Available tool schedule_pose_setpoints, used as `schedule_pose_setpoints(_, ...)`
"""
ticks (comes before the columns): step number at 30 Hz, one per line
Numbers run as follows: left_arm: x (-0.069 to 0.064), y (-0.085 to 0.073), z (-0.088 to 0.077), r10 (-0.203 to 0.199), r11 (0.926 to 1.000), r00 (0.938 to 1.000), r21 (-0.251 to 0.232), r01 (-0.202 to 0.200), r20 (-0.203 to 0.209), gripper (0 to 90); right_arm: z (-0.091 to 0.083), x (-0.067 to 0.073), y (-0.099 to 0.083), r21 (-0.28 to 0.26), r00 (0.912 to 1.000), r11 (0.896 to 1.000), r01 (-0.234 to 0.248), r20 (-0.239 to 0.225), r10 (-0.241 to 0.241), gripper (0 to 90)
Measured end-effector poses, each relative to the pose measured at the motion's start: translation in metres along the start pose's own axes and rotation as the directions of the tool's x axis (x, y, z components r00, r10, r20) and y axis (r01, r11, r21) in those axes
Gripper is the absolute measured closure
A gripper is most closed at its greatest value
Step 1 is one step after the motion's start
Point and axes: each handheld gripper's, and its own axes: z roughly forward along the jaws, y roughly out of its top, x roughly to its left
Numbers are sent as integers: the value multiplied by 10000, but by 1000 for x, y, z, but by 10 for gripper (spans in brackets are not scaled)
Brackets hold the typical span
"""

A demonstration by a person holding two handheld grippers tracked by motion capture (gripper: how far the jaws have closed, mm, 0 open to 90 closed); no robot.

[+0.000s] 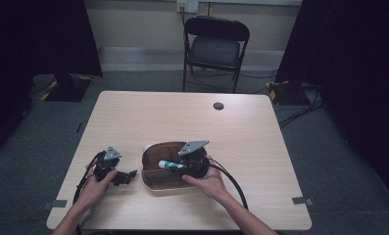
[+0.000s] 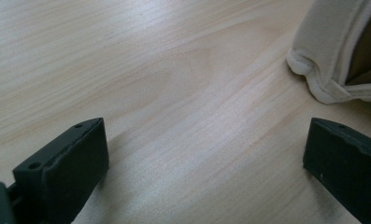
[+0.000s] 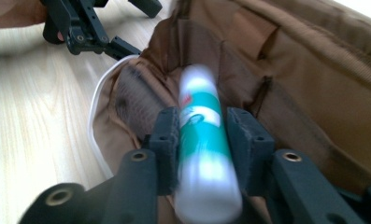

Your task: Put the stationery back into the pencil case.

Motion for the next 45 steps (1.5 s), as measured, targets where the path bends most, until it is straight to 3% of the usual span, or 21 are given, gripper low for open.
schedule_pose_setpoints(15,0,0,0,-5,10000,10000,-3,5,4,0,-8,-11,-9,109,9975,9995,-304,640,296,616)
schedule_pose_setpoints(21,0,0,0,-7,10000,10000,4,7,11,0,-17,-15,-10,-153,9960,9988,-456,757,466,619)
schedule_pose_setpoints(29,0,0,0,-3,10000,10000,-2,3,6,0,-36,-22,-22,-517,9906,9960,-728,1121,783,615)
schedule_pose_setpoints(39,0,0,0,1,10000,10000,0,-1,2,0,-60,-26,-30,-922,9878,9915,-922,1169,1027,606)
schedule_pose_setpoints(43,0,0,0,-5,10000,10000,13,5,2,0,-71,-29,-33,-1093,9838,9885,-1046,1339,1189,593)
schedule_pose_setpoints(45,0,0,0,17,10000,10000,-4,-17,-12,0,-84,-34,-37,-1327,9770,9836,-1224,1585,1430,575)
